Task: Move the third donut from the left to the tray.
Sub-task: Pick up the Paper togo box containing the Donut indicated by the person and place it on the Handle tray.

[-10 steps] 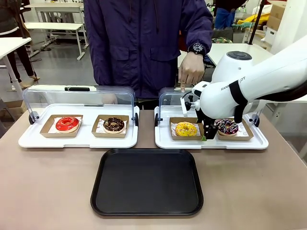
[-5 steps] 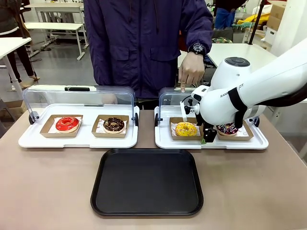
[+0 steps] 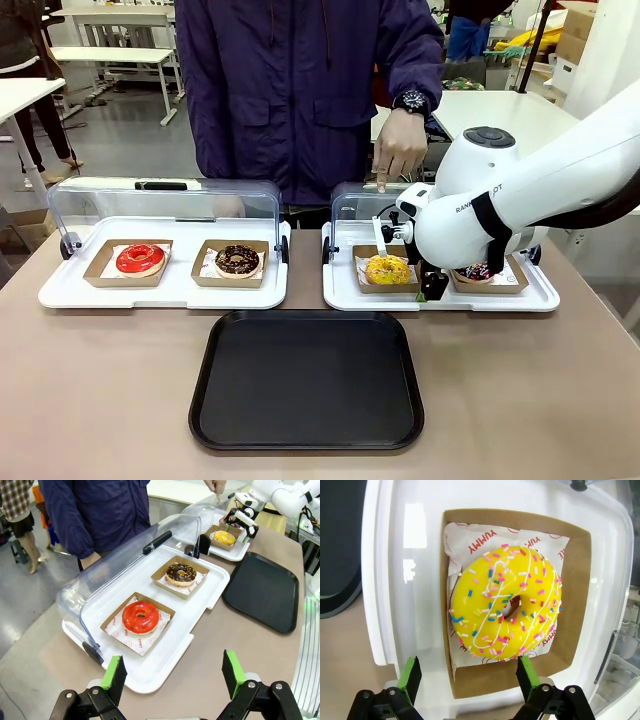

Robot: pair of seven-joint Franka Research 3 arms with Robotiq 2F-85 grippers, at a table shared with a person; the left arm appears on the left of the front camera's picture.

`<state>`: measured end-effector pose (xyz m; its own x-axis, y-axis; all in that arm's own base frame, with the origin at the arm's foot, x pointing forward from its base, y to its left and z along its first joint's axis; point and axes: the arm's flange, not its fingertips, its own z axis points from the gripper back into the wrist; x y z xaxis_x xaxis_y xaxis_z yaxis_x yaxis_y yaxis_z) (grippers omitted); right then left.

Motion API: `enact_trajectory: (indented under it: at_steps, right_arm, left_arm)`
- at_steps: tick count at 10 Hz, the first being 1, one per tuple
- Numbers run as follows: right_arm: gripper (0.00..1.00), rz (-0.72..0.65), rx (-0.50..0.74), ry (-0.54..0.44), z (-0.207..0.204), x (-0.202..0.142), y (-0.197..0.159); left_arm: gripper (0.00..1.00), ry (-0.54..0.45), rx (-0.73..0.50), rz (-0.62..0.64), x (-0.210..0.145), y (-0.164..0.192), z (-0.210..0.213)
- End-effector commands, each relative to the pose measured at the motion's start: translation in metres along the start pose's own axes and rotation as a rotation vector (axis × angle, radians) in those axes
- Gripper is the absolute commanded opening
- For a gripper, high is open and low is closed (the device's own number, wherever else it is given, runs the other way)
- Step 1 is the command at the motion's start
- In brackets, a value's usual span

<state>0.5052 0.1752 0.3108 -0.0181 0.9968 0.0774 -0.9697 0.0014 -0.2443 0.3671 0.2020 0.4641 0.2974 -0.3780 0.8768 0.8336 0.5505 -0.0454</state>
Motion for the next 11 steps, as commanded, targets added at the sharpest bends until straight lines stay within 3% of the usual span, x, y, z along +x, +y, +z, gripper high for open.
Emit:
enact_trajectory:
  at_steps: [1, 2, 3, 5, 7, 8, 9, 11]
  right_arm:
    - [1.0, -0.025, -0.021, 0.017, -0.0025, 0.003, -0.0003]
    - [0.82, -0.032, -0.025, 0.015, -0.0019, 0.0024, -0.0002]
    - [0.42, -0.028, -0.011, 0.026, -0.0019, 0.0026, 0.0004]
    - [0.0, -0.025, -0.001, 0.032, -0.001, 0.0028, 0.0016]
    - [0.0, -0.024, 0.01, 0.033, -0.0021, 0.003, 0.0024]
    - [0.06, -0.023, 0.016, 0.035, -0.0026, 0.0028, 0.0026]
    - [0.0, -0.021, 0.019, 0.031, -0.0024, 0.0027, 0.0021]
    - [0.0, -0.023, 0.029, 0.03, -0.0027, 0.001, 0.0011]
  left_arm:
    - [1.0, -0.003, -0.007, -0.009, 0.001, -0.0012, 0.0012]
    - [1.0, -0.003, -0.007, -0.009, 0.001, -0.0012, 0.0012]
    - [1.0, -0.003, -0.007, -0.009, 0.001, -0.0012, 0.0012]
    - [1.0, -0.003, -0.007, -0.009, 0.001, -0.0012, 0.0012]
    - [1.0, -0.003, -0.007, -0.009, 0.001, -0.0012, 0.0012]
    - [1.0, -0.003, -0.007, -0.009, 0.001, -0.0012, 0.0012]
    - [1.0, -0.003, -0.007, -0.009, 0.001, -0.0012, 0.0012]
    - [1.0, -0.003, -0.007, -0.009, 0.001, -0.0012, 0.0012]
